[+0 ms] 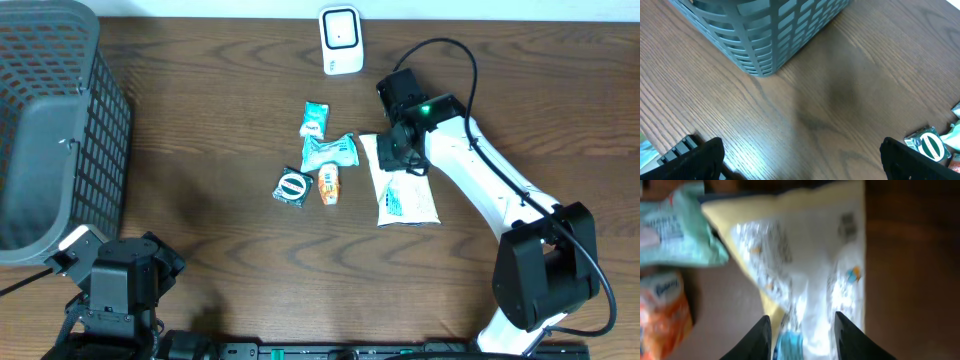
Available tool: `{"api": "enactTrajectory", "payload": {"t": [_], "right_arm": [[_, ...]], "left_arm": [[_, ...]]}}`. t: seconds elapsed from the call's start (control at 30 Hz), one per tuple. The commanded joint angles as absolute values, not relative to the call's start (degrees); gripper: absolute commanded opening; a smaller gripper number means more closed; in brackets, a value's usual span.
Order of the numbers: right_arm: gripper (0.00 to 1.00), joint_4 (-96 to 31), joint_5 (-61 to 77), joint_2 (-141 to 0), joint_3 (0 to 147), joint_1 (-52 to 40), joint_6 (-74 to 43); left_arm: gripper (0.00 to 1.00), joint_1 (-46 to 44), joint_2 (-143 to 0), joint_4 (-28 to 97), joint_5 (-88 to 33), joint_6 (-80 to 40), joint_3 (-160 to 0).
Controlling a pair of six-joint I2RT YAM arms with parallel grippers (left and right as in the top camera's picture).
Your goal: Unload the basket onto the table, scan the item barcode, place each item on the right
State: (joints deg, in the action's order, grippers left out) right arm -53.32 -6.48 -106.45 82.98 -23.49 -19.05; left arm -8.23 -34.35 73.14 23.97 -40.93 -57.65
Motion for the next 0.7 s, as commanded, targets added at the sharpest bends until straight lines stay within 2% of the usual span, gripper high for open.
{"api": "enactTrajectory", "payload": {"t": [0.0,0.23,0.33,0.4,0.5,0.67], "right_arm": [[0.36,-51.4,-11.0,-107.5,82.7,-23.6,-19.4],[0.37,-45.0,-10.8,-111.3,79.5,-23.7,-19.7],[0.45,-42.3,-10.4,-113.7,79.3,-23.7,-19.7],[0.47,-41.0,-9.4,-114.6,79.3,-23.7,-19.7],[0.5,-41.3,-9.5,-114.5,79.6,-23.6,-19.0],[0.55,-48.7,-9.5,-111.9,82.8,-23.5,-19.0]], "left_arm": [[0.97,-7.8,-34.3,73.3,24.9,-41.7,-57.6],[0.98,-7.8,-34.3,73.3,24.9,-41.7,-57.6],[0.98,-7.8,-34.3,73.3,24.9,-41.7,-57.6],[0.98,-7.8,-34.3,73.3,24.9,-41.7,-57.6],[0.98,-7.8,-34.3,73.3,24.9,-41.7,-57.6],[0.98,-7.8,-34.3,73.3,24.9,-41.7,-57.6]]}}
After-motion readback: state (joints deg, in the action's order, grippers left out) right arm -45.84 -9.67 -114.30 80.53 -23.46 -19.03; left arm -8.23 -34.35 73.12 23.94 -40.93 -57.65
